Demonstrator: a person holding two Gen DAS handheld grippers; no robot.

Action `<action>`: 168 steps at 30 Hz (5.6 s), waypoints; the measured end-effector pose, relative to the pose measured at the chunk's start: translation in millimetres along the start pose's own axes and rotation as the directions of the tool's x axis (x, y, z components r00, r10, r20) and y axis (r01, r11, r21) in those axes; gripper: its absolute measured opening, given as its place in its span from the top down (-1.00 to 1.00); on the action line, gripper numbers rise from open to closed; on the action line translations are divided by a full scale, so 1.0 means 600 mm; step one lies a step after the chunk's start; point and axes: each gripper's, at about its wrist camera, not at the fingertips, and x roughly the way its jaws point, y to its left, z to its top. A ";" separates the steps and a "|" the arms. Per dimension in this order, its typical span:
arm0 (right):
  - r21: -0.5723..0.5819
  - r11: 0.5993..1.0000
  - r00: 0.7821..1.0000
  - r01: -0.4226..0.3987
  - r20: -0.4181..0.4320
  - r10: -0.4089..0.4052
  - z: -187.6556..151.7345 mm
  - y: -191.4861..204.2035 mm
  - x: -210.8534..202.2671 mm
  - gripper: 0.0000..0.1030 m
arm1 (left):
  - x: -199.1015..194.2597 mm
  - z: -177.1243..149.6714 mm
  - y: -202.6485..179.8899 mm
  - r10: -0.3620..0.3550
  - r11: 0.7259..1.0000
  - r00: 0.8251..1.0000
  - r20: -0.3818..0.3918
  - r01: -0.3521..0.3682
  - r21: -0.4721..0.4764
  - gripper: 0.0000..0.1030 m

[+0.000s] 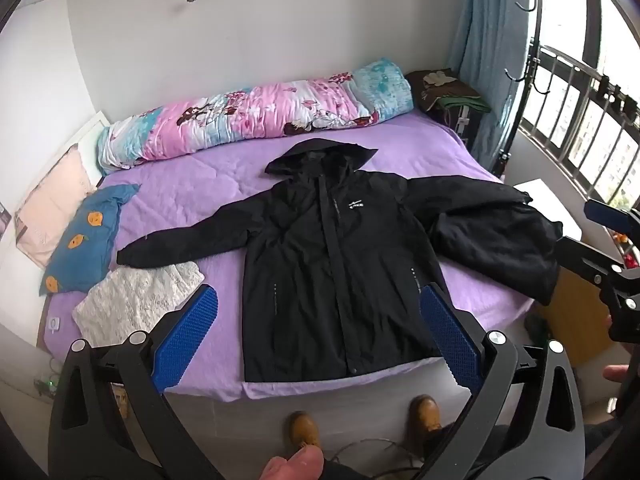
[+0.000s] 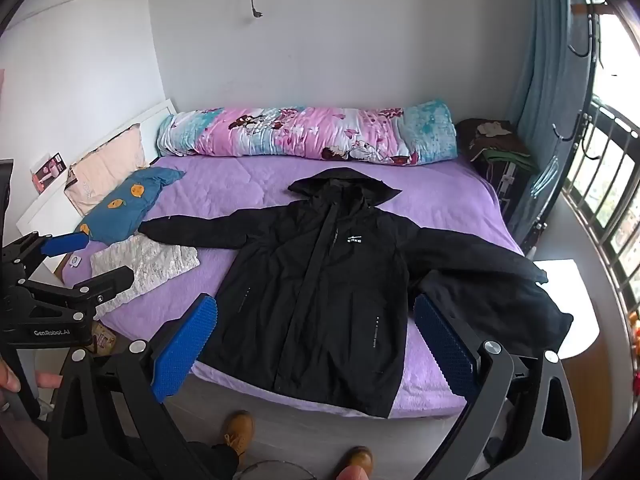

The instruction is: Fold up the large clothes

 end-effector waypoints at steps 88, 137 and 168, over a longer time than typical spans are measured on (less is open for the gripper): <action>0.010 1.000 1.000 -0.013 -0.010 0.013 -0.017 0.000 0.022 -0.88 | 0.014 -0.002 0.013 0.001 1.000 1.000 -0.013 -0.002 -0.018 -0.89; -0.023 0.999 0.999 -0.022 -0.042 0.021 0.342 -0.196 0.605 -0.88 | 0.611 0.372 0.060 -0.067 0.989 0.995 -0.070 0.057 -0.135 -0.89; -0.217 0.973 0.991 0.077 -0.094 -0.099 0.405 -0.325 1.388 -0.88 | 1.385 0.489 0.270 -0.125 0.992 0.987 -0.099 0.121 -0.040 -0.89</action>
